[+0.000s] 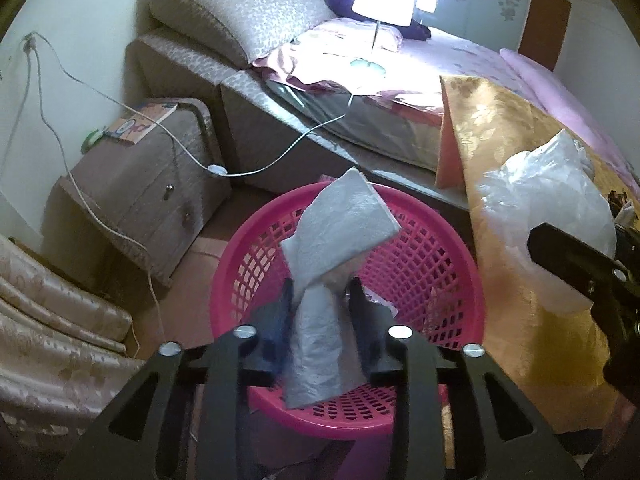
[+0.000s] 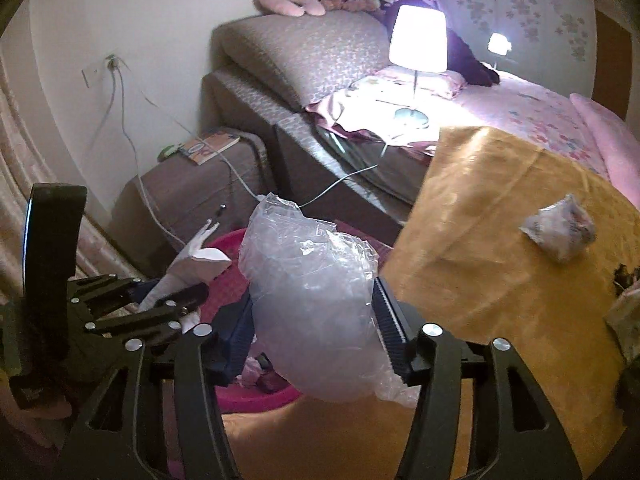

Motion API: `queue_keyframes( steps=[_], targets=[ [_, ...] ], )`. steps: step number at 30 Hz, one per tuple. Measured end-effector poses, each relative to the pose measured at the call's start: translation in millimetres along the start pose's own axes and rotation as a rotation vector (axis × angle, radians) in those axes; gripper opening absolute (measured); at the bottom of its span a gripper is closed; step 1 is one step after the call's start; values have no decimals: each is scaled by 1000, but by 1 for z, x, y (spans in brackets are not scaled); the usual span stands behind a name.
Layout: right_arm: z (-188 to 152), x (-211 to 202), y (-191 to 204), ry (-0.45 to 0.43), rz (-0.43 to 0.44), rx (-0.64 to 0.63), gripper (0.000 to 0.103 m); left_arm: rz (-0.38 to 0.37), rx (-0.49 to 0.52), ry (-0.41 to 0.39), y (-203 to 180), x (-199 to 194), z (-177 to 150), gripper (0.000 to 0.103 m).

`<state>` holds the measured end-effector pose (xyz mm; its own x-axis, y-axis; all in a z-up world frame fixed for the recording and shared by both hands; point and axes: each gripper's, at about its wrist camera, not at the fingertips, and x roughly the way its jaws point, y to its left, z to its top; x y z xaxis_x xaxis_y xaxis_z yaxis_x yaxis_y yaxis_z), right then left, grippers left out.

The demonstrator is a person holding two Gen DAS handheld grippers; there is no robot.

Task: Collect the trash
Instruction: 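Carry the clear bag and tissue with both tools over the pink basket, then open the right tool dropping the clear bag while the left tool drops the tissue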

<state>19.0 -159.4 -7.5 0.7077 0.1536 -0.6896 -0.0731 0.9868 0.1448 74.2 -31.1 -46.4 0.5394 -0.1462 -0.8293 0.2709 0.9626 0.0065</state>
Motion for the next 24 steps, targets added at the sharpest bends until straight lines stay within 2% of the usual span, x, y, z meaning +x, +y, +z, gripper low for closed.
queue_keyframes(
  steps=[5,7,9,17,24],
  targets=[
    [2,6,4,11,21,5,70,7,-22,-1,4,1,1,49],
    [3,6,3,14,29,17,77,8,-29,1,6,1,1,51],
    [3,6,2,15,37,33,79,7,-43,4,9,1,2,55],
    [1,-3,-1,-9,25,43,80,10,-81,-17,15,-6,4,67],
    [-7,-8,-11,-14,1,64,80,8,-80,-42,12,-11,6,69]
  ],
)
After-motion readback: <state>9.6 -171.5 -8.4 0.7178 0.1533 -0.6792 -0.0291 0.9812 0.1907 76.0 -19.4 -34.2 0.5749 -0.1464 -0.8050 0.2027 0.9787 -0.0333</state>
